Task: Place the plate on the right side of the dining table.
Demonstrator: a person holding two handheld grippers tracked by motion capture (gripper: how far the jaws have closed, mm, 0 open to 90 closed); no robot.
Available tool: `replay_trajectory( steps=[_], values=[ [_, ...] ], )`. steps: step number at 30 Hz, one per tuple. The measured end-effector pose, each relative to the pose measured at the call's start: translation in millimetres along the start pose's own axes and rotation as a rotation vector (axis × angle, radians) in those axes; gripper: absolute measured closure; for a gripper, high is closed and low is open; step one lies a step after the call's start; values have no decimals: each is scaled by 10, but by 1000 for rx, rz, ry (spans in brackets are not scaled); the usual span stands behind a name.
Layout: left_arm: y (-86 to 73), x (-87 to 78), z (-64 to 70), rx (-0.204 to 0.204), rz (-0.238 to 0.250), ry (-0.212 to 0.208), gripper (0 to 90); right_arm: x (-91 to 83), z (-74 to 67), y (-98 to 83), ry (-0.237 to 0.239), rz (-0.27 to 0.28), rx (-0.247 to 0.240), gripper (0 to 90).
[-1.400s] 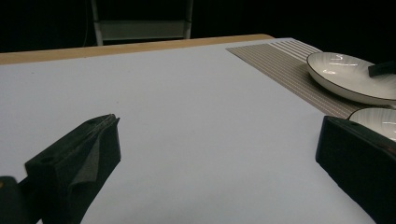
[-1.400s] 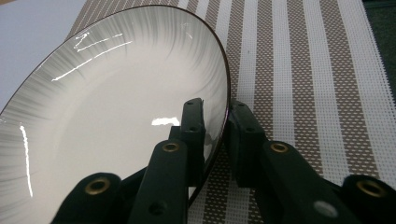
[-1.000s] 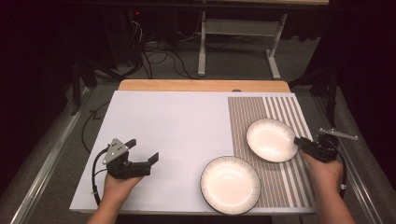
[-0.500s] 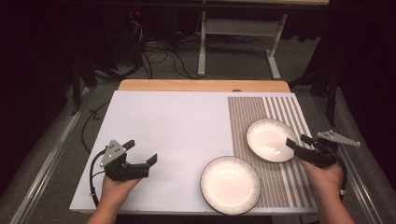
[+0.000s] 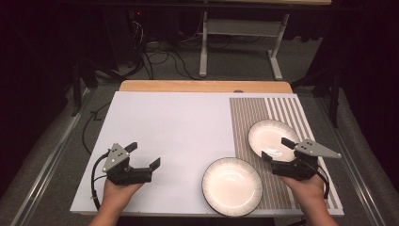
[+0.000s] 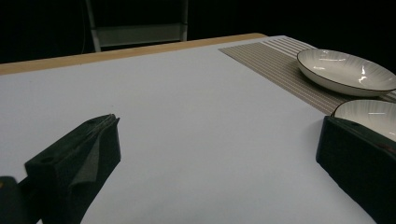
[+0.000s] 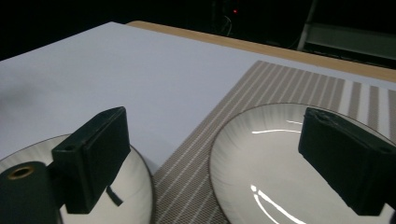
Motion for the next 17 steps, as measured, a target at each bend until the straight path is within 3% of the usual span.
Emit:
replay_trajectory(
  steps=[5, 9, 17],
  values=[
    [19, -23, 21, 1, 14, -3, 5, 2, -216, -10, 38, 6, -20, 6],
    [43, -23, 65, 10, 25, -12, 2, 17, -319, -39, 51, 13, -42, 5],
    [81, -18, 123, 32, 38, -4, 2, 18, -322, -54, 65, 22, -44, 5]
  ],
)
Point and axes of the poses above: each handheld gripper's, and its own axes: x roughly forward along the jaws, y roughly out of its top, z roughly to its right, the point moved 6 cm from there along x, roughly forward along the jaws, and after that the axes turned 9 degrees about x, right-handed, at the moved point
